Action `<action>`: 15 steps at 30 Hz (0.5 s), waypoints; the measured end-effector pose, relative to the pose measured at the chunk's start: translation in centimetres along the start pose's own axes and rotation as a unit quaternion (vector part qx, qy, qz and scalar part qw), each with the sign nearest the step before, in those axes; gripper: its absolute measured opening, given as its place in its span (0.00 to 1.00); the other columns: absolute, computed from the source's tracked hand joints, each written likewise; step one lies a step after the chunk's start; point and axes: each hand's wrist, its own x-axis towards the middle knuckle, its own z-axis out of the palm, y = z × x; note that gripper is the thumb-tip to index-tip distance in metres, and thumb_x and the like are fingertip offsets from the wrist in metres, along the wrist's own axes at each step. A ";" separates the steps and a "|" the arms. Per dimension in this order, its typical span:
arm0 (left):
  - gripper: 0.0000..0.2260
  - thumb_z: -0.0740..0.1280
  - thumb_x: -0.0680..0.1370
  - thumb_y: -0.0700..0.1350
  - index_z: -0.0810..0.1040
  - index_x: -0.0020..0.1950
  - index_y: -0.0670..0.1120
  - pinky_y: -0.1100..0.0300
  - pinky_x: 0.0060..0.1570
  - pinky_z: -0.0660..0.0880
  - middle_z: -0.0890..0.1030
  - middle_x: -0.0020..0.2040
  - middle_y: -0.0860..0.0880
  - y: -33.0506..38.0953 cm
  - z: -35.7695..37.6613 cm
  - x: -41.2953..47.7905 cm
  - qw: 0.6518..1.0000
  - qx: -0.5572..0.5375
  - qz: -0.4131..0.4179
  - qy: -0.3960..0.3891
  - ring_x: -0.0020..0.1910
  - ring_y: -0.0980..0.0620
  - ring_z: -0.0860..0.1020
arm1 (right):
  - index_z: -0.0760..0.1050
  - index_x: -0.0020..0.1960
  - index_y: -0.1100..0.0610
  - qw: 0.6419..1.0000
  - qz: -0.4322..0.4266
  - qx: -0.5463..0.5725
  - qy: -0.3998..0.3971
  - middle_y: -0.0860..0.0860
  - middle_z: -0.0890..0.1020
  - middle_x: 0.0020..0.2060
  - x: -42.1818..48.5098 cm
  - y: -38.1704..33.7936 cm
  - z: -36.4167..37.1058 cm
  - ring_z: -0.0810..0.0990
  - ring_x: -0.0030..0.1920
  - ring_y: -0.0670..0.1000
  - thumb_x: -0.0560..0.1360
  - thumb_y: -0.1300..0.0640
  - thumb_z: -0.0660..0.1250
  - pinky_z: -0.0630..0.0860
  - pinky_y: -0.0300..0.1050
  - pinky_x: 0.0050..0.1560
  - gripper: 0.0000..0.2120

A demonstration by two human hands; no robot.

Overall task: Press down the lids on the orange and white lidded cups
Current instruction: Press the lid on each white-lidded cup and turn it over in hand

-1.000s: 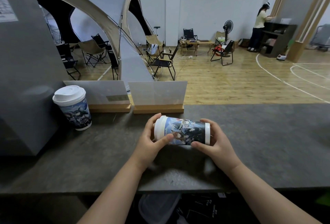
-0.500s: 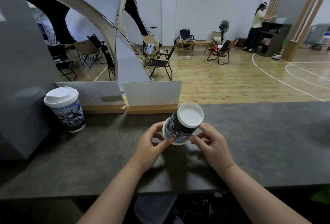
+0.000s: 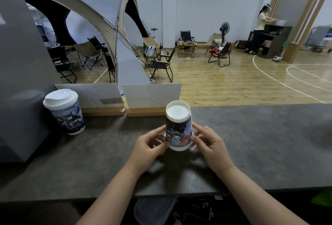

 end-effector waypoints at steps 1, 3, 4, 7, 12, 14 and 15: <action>0.23 0.71 0.77 0.34 0.78 0.67 0.54 0.60 0.40 0.80 0.84 0.45 0.45 0.1 0.1 0.0 1.000 -0.015 0.005 0.004 0.39 0.51 0.80 | 0.77 0.66 0.42 1.000 -0.004 0.008 0.002 0.61 0.78 0.49 0.0 0.0 0.1 0.83 0.42 0.59 0.78 0.64 0.69 0.84 0.47 0.40 0.23; 0.23 0.67 0.79 0.31 0.77 0.69 0.52 0.62 0.38 0.78 0.85 0.47 0.44 0.2 0.2 -0.1 1.000 -0.028 0.004 0.009 0.41 0.53 0.82 | 0.77 0.65 0.37 1.000 -0.005 0.018 0.003 0.58 0.80 0.51 -0.1 0.1 0.2 0.83 0.46 0.56 0.78 0.65 0.68 0.84 0.47 0.45 0.25; 0.23 0.65 0.79 0.30 0.76 0.69 0.51 0.65 0.37 0.77 0.85 0.48 0.45 0.3 0.2 -0.2 0.999 -0.034 0.001 0.008 0.41 0.55 0.82 | 0.77 0.66 0.36 1.000 -0.001 0.028 0.002 0.57 0.82 0.53 -0.2 0.1 0.2 0.83 0.48 0.52 0.79 0.64 0.68 0.84 0.46 0.47 0.25; 0.21 0.62 0.82 0.33 0.75 0.71 0.51 0.66 0.37 0.76 0.85 0.56 0.50 0.6 0.1 -0.3 0.998 -0.065 -0.003 -0.005 0.48 0.57 0.82 | 0.76 0.70 0.41 0.996 0.034 0.085 -0.010 0.52 0.84 0.59 -0.4 0.1 0.3 0.83 0.57 0.49 0.80 0.56 0.64 0.82 0.43 0.49 0.20; 0.26 0.71 0.76 0.42 0.70 0.73 0.46 0.56 0.53 0.79 0.80 0.67 0.44 0.8 0.2 -0.3 0.993 -0.119 0.015 -0.013 0.63 0.46 0.80 | 0.67 0.76 0.46 0.997 0.029 0.052 -0.047 0.47 0.82 0.61 -0.5 -0.1 0.3 0.84 0.58 0.53 0.78 0.49 0.67 0.82 0.47 0.53 0.27; 0.31 0.75 0.72 0.45 0.69 0.73 0.50 0.56 0.57 0.79 0.79 0.68 0.49 0.7 0.1 -0.3 0.997 -0.074 0.036 -0.011 0.63 0.49 0.80 | 0.65 0.76 0.40 0.998 0.028 0.033 -0.055 0.44 0.80 0.66 -0.6 -0.4 0.3 0.83 0.60 0.51 0.74 0.47 0.70 0.82 0.48 0.56 0.32; 0.32 0.77 0.71 0.47 0.69 0.73 0.54 0.56 0.58 0.79 0.78 0.68 0.52 0.7 0.1 -0.3 0.998 -0.047 0.040 -0.015 0.65 0.51 0.79 | 0.64 0.76 0.36 0.998 0.027 0.017 -0.061 0.43 0.78 0.68 -0.6 -0.5 0.2 0.82 0.62 0.49 0.73 0.46 0.72 0.82 0.48 0.55 0.34</action>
